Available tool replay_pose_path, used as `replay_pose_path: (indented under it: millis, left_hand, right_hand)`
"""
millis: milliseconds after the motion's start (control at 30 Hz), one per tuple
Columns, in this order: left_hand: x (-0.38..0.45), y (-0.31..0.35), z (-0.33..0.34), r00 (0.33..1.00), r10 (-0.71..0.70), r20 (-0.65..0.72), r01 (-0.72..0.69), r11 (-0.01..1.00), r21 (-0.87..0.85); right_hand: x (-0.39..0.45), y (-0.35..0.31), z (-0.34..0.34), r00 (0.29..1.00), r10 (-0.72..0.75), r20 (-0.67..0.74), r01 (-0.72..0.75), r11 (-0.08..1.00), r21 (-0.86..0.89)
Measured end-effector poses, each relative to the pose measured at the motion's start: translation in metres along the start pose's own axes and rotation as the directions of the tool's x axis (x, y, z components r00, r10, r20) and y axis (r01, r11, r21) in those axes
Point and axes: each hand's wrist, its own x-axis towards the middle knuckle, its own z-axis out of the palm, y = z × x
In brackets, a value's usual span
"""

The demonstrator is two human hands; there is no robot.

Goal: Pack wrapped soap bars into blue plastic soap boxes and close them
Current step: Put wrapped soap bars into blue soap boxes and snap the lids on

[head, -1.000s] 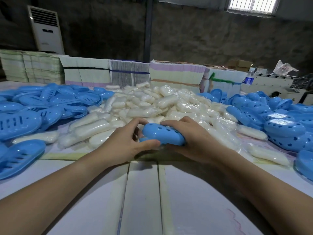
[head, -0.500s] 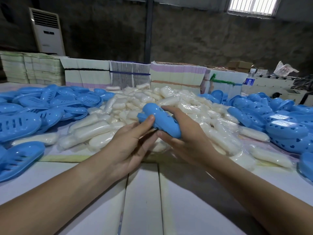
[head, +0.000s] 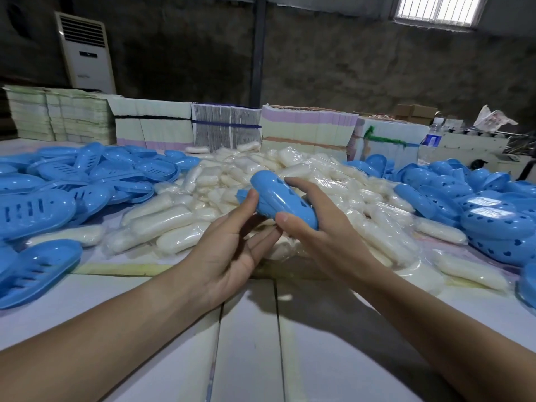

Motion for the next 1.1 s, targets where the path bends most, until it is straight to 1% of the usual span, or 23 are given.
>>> replay_pose_path:
  millis: [100, 267, 400, 533, 633, 667, 733, 767, 833, 933, 1000, 1033, 1100]
  left_hand:
    - [0.001, 0.002, 0.000, 1.000, 0.012, -0.012, -0.012, 1.000, 0.005]
    - [-0.001, 0.002, -0.005, 0.998, -0.023, 0.050, 0.015, 0.987, 0.161]
    - [-0.002, 0.002, -0.005, 0.999, -0.027, 0.047, 0.018, 0.984, 0.178]
    - [-0.002, 0.001, -0.005, 0.998, -0.029, 0.054, 0.019, 0.983, 0.182]
    - [-0.004, 0.002, -0.005, 0.997, -0.037, 0.072, 0.024, 0.984, 0.177]
    - [-0.004, 0.003, -0.005, 0.997, -0.038, 0.073, 0.024, 0.984, 0.175]
    - [-0.003, 0.002, -0.004, 0.997, -0.032, 0.074, 0.018, 0.983, 0.182]
    - [-0.003, 0.002, -0.004, 0.996, -0.025, 0.081, 0.008, 0.980, 0.201]
    - [-0.002, 0.002, -0.004, 0.995, -0.008, 0.097, -0.018, 0.965, 0.261]
    - [-0.002, 0.003, -0.005, 0.993, 0.015, 0.114, -0.060, 0.910, 0.410]
    - [-0.001, 0.003, -0.008, 0.990, 0.040, 0.133, -0.105, 0.844, 0.526]
    - [-0.001, 0.004, -0.010, 0.985, 0.063, 0.160, -0.149, 0.779, 0.609]
    - [-0.002, 0.009, -0.013, 0.958, 0.122, 0.259, -0.279, 0.595, 0.754]
  right_hand:
    - [0.002, -0.001, -0.001, 0.999, 0.019, -0.037, -0.017, 0.998, 0.060]
    - [0.001, 0.001, -0.005, 0.994, 0.055, 0.096, -0.064, 0.993, 0.095]
    - [0.001, -0.001, -0.007, 0.991, 0.037, 0.129, -0.049, 0.995, 0.091]
    - [0.000, -0.002, -0.009, 0.986, 0.039, 0.160, -0.035, 0.999, -0.025]
    - [-0.001, -0.005, -0.013, 0.979, 0.024, 0.204, -0.011, 0.998, -0.066]
    - [-0.001, -0.005, -0.015, 0.978, 0.004, 0.208, 0.015, 0.996, -0.091]
    - [-0.001, -0.005, -0.016, 0.979, -0.090, 0.181, 0.124, 0.975, -0.186]
    - [-0.001, -0.005, -0.016, 0.978, -0.147, 0.146, 0.180, 0.953, -0.245]
    - [-0.001, -0.005, -0.017, 0.975, -0.212, 0.071, 0.224, 0.915, -0.336]
    - [-0.001, -0.004, -0.019, 0.959, -0.280, 0.036, 0.273, 0.886, -0.376]
    - [-0.001, -0.004, -0.022, 0.957, -0.291, 0.007, 0.278, 0.909, -0.310]
    - [0.000, -0.004, -0.025, 0.962, -0.271, -0.008, 0.260, 0.930, -0.260]
    - [0.001, -0.002, -0.031, 0.974, -0.225, 0.010, 0.224, 0.959, -0.173]
